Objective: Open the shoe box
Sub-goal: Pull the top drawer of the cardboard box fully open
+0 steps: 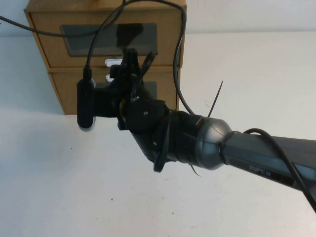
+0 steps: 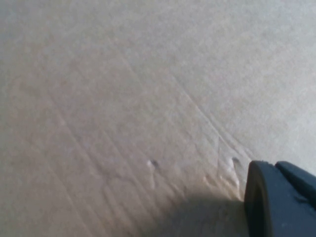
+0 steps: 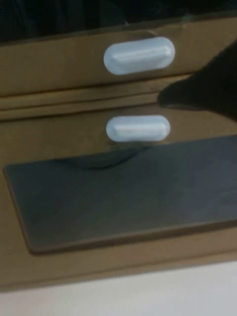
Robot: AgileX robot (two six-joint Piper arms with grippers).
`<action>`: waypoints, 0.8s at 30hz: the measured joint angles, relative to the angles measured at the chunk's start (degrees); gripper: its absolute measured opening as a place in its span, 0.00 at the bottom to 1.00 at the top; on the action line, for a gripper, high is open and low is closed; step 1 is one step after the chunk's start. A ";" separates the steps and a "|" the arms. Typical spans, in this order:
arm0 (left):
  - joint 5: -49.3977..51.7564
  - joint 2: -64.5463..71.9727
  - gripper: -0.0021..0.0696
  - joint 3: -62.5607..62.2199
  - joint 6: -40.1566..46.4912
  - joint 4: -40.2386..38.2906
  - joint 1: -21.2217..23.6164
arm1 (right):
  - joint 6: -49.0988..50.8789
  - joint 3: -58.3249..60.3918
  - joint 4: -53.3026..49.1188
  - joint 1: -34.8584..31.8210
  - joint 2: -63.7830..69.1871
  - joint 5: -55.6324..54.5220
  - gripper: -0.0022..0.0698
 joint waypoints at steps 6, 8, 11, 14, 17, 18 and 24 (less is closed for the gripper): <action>0.08 0.00 0.02 0.00 -1.50 0.00 0.00 | 0.00 -3.71 -0.03 -1.87 1.08 -3.48 0.47; 0.08 0.00 0.02 0.00 -3.07 0.00 0.00 | 0.00 -4.26 -0.15 -2.21 1.08 -4.57 0.47; 0.08 0.00 0.02 0.00 -5.02 0.00 0.00 | 0.00 -4.46 -0.25 -2.38 1.08 -5.23 0.47; 0.08 0.00 0.02 0.00 -6.09 0.00 0.00 | 0.00 -4.46 -0.38 -2.51 1.24 -5.42 0.45; 0.08 0.00 0.02 0.00 -6.42 0.00 0.00 | 0.00 -4.46 -0.38 -2.51 1.94 -5.42 0.42; 0.08 0.00 0.02 0.00 -6.42 0.00 0.00 | 0.00 -4.46 -0.38 -2.51 2.19 -5.42 0.41; 0.08 0.00 0.02 0.00 -6.63 0.00 0.00 | 0.00 -4.46 -0.38 -2.51 2.81 -4.60 0.40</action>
